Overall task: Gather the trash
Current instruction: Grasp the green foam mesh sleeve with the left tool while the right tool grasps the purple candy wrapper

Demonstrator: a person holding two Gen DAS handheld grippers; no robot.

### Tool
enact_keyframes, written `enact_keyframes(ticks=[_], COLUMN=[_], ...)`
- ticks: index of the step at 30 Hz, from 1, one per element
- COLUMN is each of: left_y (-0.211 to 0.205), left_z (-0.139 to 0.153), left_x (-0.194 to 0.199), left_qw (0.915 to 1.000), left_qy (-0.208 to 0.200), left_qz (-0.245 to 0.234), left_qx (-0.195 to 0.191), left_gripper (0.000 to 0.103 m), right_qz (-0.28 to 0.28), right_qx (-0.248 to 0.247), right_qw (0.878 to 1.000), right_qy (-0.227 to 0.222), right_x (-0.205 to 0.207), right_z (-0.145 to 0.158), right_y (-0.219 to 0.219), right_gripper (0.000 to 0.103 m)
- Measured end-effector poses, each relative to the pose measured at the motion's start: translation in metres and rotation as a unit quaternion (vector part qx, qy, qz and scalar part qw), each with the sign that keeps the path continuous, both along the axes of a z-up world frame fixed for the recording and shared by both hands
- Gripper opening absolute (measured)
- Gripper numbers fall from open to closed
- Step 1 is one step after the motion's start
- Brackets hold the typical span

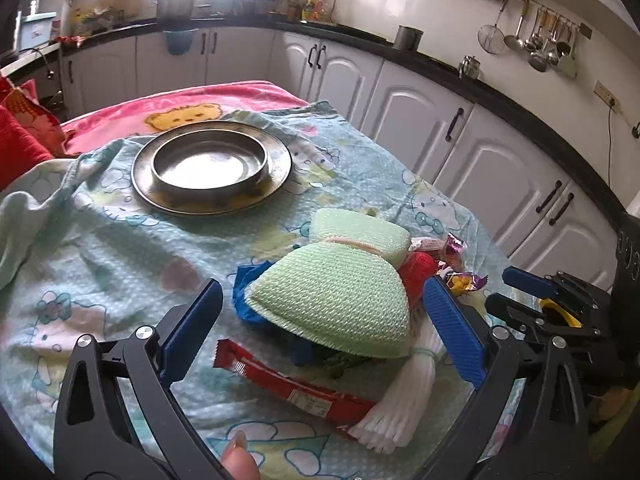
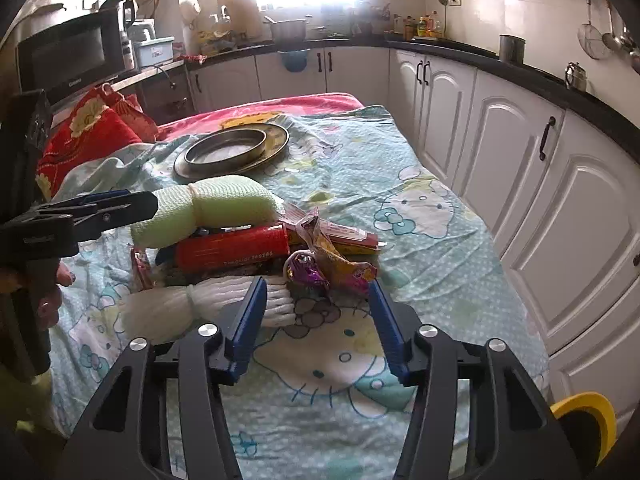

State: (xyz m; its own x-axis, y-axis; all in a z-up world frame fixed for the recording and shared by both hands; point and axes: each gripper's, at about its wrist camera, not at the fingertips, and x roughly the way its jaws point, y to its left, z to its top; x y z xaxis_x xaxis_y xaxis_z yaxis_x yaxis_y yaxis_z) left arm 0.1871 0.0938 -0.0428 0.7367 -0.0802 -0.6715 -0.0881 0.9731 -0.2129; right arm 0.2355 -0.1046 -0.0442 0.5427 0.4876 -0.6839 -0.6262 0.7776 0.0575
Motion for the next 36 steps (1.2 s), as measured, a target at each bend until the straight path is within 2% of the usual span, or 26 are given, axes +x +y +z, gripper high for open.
enact_keyframes(ticks=[4,11,17,23,36], left_y=[-0.007,-0.015,-0.016,-0.017,-0.018], left_z=[-0.003,-0.008,-0.012,-0.014,-0.002], left_x=[0.008,0.019,0.02,0.018,-0.004], left_qw=[0.9998,0.9988,0.9985,0.9988,0.9996], left_qy=[0.008,0.018,0.022,0.025,0.001], left_qz=[-0.015,-0.026,-0.027,-0.025,-0.024], left_qx=[0.013,0.038,0.042,0.034,0.017], left_gripper=[0.092,0.092,0.092,0.076,0.073], right_qz=[0.005,0.012,0.022,0.022,0.024], right_qx=[0.001,0.013,0.022,0.023,0.02], right_qw=[1.0,0.999,0.999,0.999,0.999], right_qy=[0.007,0.029,0.034,0.037,0.03], right_x=[0.008,0.016,0.01,0.006,-0.009], right_z=[-0.005,-0.012,-0.011,-0.011,0.004], right_y=[0.006,0.009,0.004,0.001,-0.015], right_gripper=[0.045,0.022,0.021,0.021,0.021])
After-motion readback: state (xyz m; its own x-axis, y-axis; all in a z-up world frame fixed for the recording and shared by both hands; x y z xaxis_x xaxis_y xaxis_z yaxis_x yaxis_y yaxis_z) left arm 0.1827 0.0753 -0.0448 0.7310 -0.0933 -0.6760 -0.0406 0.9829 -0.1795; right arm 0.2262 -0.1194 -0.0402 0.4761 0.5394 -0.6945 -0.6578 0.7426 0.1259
